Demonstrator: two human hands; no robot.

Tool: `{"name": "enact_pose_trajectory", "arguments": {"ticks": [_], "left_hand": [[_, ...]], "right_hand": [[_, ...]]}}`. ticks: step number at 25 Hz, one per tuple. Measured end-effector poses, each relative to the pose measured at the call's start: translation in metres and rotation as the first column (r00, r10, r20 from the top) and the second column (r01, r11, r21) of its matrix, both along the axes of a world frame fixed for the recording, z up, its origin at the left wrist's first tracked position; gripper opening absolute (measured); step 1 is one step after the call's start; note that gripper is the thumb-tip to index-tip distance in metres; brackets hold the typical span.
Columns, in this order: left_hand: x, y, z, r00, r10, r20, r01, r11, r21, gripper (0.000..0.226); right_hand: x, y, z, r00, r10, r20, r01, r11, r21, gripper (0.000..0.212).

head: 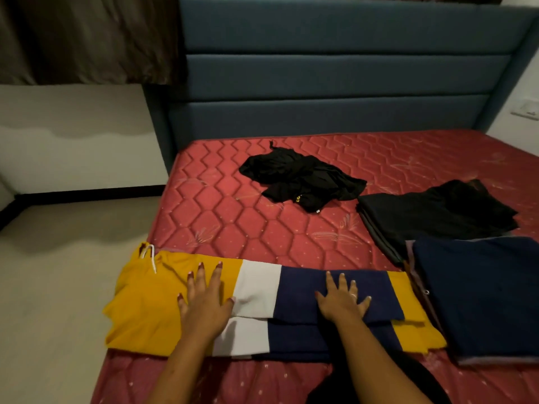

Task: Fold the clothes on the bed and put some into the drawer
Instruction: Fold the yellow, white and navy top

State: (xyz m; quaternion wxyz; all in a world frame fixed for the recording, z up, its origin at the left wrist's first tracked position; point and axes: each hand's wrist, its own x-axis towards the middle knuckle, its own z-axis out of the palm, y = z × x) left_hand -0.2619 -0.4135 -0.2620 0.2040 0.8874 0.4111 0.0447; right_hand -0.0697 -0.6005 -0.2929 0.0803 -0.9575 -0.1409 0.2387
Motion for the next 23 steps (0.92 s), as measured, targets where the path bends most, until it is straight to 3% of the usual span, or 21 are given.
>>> {"name": "enact_pose_trajectory", "arguments": {"ticks": [2,6,12,16,20,23], "left_hand": [[0.002,-0.002,0.002,1.000,-0.024,0.018,0.024,1.000,0.019,0.073],[0.038,-0.041,-0.002,0.959,-0.275,-0.066,0.275,0.961,0.001,0.068],[0.099,-0.089,-0.027,0.849,-0.500,-0.173,0.500,0.865,-0.047,0.065],[0.116,-0.104,-0.056,0.813,-0.532,-0.235,0.529,0.845,-0.081,0.068],[0.113,-0.108,-0.074,0.826,-0.518,-0.222,0.527,0.849,-0.020,0.105],[0.115,-0.107,-0.067,0.825,-0.511,-0.239,0.508,0.858,-0.080,0.075]], "right_hand": [[-0.004,-0.002,-0.002,0.999,0.032,-0.030,-0.032,0.999,-0.011,0.066],[0.018,-0.024,0.007,0.999,-0.009,-0.051,0.007,0.999,-0.034,0.066],[0.057,-0.090,-0.001,0.995,0.029,0.097,-0.025,0.999,-0.044,0.063],[0.066,-0.111,-0.009,0.934,-0.321,0.156,0.299,0.943,0.148,0.074],[0.062,-0.109,0.001,0.844,-0.533,0.056,0.534,0.845,-0.004,0.105],[0.071,-0.113,0.005,0.772,-0.624,-0.123,0.635,0.764,0.110,0.111]]}}
